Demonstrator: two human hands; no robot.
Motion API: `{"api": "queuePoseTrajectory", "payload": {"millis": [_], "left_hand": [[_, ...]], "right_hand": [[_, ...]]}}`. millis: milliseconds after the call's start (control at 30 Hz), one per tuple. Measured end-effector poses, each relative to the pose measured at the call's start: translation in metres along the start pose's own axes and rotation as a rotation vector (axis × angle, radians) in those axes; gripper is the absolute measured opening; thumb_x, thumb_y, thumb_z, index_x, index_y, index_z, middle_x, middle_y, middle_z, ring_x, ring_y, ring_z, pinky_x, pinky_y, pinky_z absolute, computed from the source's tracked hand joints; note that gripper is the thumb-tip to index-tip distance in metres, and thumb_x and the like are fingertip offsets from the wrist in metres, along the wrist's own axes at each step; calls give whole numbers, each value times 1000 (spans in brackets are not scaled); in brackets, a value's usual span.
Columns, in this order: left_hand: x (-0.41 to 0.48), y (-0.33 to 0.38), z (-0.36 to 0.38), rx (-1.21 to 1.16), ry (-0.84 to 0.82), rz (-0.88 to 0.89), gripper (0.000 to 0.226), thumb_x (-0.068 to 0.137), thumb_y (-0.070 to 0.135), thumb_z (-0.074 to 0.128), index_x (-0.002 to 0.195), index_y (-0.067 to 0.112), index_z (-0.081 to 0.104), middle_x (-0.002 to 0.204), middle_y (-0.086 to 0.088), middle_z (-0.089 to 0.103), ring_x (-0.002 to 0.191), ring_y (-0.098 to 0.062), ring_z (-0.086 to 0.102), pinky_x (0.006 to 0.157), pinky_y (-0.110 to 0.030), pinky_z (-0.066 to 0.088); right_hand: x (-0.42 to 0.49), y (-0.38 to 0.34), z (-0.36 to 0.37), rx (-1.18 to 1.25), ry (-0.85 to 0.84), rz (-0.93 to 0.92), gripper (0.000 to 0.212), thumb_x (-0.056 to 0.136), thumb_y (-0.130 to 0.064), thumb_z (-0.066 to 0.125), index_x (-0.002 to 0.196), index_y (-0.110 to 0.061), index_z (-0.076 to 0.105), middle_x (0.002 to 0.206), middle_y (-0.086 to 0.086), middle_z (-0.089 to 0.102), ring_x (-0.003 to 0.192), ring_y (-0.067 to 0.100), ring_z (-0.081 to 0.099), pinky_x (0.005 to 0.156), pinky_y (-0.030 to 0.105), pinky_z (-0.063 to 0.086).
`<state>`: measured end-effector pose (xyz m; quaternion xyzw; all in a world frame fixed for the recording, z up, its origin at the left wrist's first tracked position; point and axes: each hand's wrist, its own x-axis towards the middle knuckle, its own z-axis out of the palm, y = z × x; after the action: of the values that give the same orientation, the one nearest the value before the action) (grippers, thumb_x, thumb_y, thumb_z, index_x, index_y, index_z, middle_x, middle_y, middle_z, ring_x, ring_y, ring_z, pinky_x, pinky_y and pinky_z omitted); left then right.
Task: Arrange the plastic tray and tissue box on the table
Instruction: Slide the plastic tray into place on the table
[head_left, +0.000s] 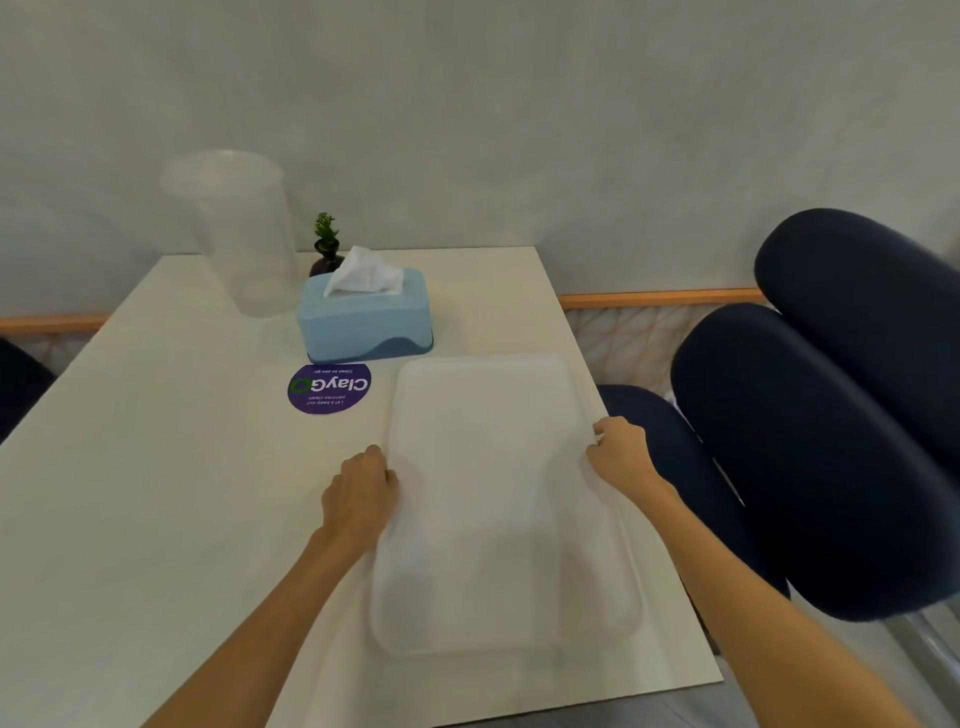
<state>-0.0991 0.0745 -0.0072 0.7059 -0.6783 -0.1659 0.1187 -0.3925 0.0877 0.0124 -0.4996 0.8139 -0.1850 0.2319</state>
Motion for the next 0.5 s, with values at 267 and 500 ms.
{"api": "queuePoseTrajectory", "payload": {"millis": [267, 500], "left_hand": [[10, 29, 10, 15, 18, -80, 15, 96, 15, 47, 100, 3, 55, 96, -14, 65, 71, -22, 52, 61, -32, 43], [10, 39, 17, 53, 55, -85, 15, 95, 14, 45, 100, 3, 53, 95, -15, 63, 78, -29, 60, 64, -37, 46]], "right_hand": [[35, 15, -8, 23, -48, -60, 17, 87, 2, 48, 89, 7, 64, 93, 19, 67, 65, 18, 51, 48, 19, 36], [49, 19, -7, 18, -38, -83, 19, 87, 4, 48, 101, 8, 60, 105, 22, 64, 77, 22, 52, 74, 38, 53]]}}
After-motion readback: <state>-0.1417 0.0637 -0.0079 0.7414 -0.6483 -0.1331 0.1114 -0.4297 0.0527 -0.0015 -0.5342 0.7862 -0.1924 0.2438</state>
